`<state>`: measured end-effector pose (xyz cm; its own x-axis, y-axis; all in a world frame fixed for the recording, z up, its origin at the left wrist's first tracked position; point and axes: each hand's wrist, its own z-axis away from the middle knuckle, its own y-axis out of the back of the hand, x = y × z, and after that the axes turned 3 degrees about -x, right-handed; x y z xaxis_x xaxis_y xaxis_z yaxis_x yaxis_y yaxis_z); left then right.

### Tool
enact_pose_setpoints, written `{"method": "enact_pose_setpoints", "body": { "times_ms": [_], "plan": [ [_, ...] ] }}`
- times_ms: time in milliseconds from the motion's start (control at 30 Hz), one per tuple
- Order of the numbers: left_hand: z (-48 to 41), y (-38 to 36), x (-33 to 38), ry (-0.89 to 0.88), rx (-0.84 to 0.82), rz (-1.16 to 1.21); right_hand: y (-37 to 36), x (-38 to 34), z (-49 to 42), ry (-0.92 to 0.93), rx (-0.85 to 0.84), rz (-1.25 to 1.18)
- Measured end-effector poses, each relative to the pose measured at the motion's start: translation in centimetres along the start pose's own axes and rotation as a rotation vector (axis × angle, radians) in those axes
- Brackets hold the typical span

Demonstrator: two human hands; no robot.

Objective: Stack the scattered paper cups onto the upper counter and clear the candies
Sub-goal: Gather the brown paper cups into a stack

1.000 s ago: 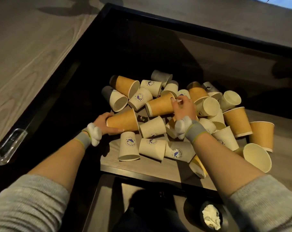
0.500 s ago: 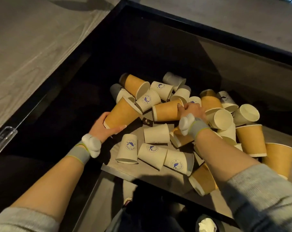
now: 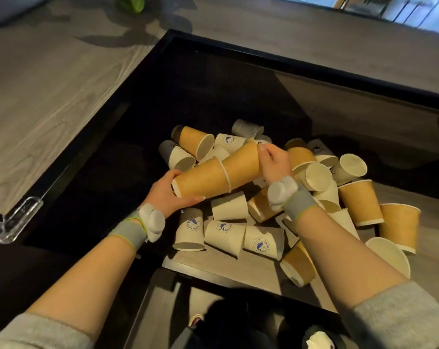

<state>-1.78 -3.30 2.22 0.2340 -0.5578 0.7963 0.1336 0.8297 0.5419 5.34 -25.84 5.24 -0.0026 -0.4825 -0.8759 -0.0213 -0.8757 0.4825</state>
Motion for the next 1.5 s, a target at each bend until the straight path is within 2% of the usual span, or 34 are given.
{"method": "enact_pose_setpoints", "body": {
  "times_ms": [133,233,333,500,600,667,700,833,933,1033,1133,1233,1333,1433,1500],
  "plan": [
    [-0.2,-0.5,2.2,-0.097,-0.077,-0.095,-1.5,-1.8,2.3,-0.119,-0.14,-0.228],
    [-0.1,-0.9,3.6,-0.109,-0.133,-0.132,-2.1,-2.1,3.5,-0.174,-0.118,-0.324],
    [0.1,-1.2,4.3,-0.111,-0.163,-0.19,-0.9,-2.5,4.2,-0.188,-0.118,-0.37],
    [-0.4,-1.8,5.6,-0.091,-0.238,-0.388,-0.5,-2.8,5.2,-0.206,-0.298,-0.28],
    [-0.2,-1.7,6.1,-0.063,-0.162,-0.333,1.3,-0.6,4.1,-0.087,-0.1,-0.07],
    [-0.1,-1.9,5.9,-0.044,-0.152,-0.269,3.5,2.5,2.8,-0.101,0.034,0.209],
    [0.0,-2.0,5.6,-0.037,-0.15,-0.25,4.4,3.7,2.4,-0.145,0.038,0.315],
    [0.4,-2.4,5.5,0.03,-0.191,-0.143,4.9,6.5,0.7,-0.296,-0.174,0.521],
    [0.3,-2.3,5.3,0.069,-0.22,-0.141,4.3,7.2,-0.4,-0.316,-0.269,0.582],
    [0.0,-1.8,5.2,0.125,-0.221,-0.144,4.2,7.7,-0.8,-0.372,-0.234,0.503],
    [-0.3,-1.8,5.4,0.134,-0.223,-0.159,4.1,7.5,-1.0,-0.397,-0.061,0.305],
    [-0.7,-2.2,5.9,0.142,-0.23,-0.199,4.7,5.5,-0.7,-0.276,0.107,0.136],
    [-1.0,-2.8,6.7,0.138,-0.242,-0.203,6.2,3.3,-0.8,-0.116,0.203,0.038],
    [-1.4,-3.4,7.5,0.116,-0.22,-0.244,6.7,1.4,-1.0,-0.071,0.204,-0.057],
    [-1.5,-3.8,8.1,0.095,-0.209,-0.242,6.1,0.2,-0.6,-0.06,0.089,-0.096]
  ]
}}
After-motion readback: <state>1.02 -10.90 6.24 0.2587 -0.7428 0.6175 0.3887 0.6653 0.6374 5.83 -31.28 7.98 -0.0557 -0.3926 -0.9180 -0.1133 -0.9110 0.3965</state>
